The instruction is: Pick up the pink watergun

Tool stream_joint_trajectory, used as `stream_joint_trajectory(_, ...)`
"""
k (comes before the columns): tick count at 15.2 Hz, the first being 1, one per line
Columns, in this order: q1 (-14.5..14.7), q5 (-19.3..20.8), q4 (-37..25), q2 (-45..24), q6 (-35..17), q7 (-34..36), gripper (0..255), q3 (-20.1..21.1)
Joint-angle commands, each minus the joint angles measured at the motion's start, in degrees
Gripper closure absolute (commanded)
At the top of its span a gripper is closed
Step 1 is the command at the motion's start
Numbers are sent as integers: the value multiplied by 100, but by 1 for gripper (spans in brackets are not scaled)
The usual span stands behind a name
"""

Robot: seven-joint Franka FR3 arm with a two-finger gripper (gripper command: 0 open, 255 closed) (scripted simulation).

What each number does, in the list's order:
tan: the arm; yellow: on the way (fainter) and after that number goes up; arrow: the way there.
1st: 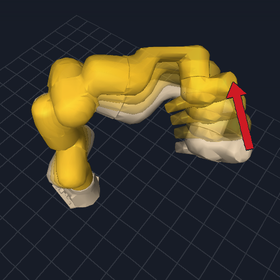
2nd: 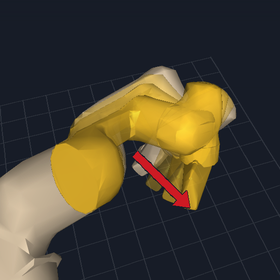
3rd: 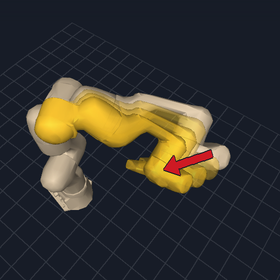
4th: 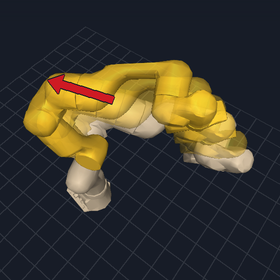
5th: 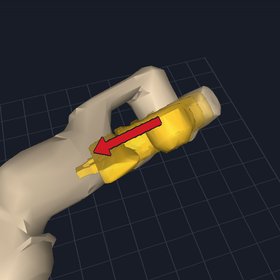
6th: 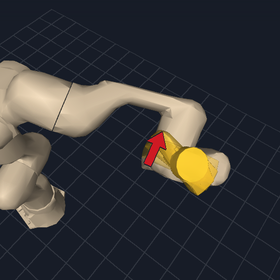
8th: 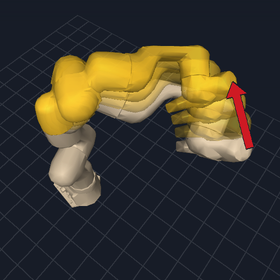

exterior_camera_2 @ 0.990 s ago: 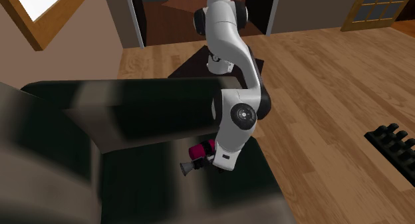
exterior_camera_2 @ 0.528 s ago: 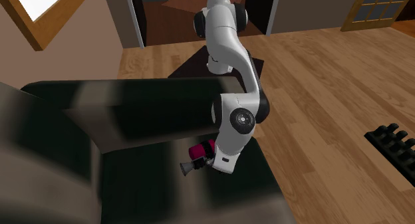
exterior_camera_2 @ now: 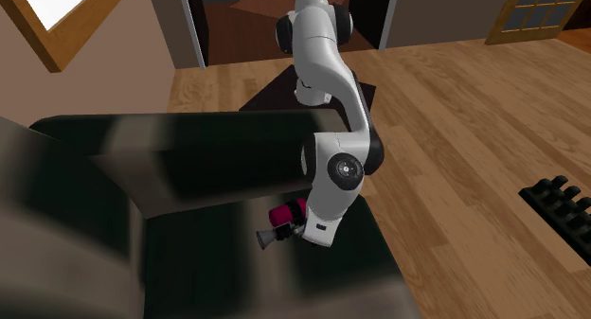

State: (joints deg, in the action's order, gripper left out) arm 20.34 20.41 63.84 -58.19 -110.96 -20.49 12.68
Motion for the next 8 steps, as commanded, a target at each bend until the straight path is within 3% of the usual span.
stream_joint_trajectory(1, -5, -12, 10, 73, 63, -10, 255, 11)
stream_joint_trajectory(8, -24, -64, 26, 389, 360, -63, 255, 55)
